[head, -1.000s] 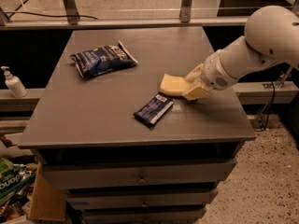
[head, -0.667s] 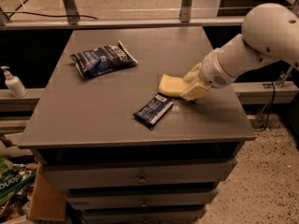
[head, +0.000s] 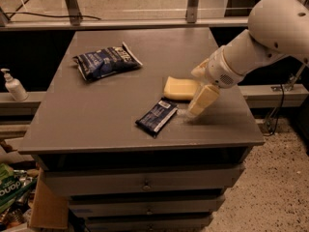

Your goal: Move sponge near rxbar blueberry

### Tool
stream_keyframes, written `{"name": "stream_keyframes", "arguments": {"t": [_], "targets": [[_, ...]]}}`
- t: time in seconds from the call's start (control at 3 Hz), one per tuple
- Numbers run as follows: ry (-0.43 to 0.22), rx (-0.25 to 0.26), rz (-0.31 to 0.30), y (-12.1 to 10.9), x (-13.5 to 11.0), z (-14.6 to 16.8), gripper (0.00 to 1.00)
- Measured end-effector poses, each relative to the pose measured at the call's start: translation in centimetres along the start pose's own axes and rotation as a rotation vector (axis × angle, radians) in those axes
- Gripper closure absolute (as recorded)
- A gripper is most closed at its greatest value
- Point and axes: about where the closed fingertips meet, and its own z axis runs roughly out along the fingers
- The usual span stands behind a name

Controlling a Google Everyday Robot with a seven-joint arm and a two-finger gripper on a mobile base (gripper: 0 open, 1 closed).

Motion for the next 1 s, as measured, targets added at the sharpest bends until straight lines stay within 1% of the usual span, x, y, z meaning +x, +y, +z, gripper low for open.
{"name": "stream_keyframes", "arguments": {"t": [0.33, 0.67, 1.0], "targets": [[0.009, 0.0, -0.008, 0.1, -0.4, -0.6, 0.0], [0.004, 0.005, 0.005, -0.3, 0.0, -2.3, 0.0], [-0.049, 0.022, 0.049, -2.0, 2.0, -4.9, 0.0]]}}
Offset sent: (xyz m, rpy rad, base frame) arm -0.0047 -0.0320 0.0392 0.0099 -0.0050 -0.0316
